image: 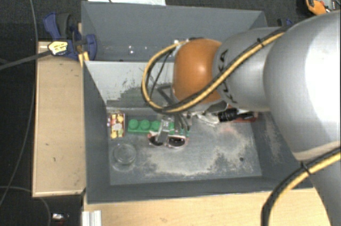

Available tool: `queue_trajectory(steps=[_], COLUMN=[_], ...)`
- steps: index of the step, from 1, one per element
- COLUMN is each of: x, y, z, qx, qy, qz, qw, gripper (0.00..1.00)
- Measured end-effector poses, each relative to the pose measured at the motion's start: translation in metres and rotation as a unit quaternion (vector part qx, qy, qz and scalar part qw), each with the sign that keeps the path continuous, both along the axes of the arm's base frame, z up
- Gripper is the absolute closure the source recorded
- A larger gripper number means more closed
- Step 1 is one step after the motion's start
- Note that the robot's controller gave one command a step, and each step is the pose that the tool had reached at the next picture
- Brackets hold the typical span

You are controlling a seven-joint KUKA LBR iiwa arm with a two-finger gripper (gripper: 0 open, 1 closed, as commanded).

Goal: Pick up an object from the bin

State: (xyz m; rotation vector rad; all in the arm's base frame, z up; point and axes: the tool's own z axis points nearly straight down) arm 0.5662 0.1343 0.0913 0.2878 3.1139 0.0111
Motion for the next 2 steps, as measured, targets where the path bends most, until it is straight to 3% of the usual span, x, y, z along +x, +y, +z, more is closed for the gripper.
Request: queue_trajectory(steps=[1, 2], x=[-0.002, 0.0], y=[0.0, 0.0], z=[0.016, 0.056], qx=[-0.001, 0.0], qy=[0.0034, 0.001], qz=[0.0, -0.001], qw=[1.0, 1.0], gripper=[1.0, 1.0])
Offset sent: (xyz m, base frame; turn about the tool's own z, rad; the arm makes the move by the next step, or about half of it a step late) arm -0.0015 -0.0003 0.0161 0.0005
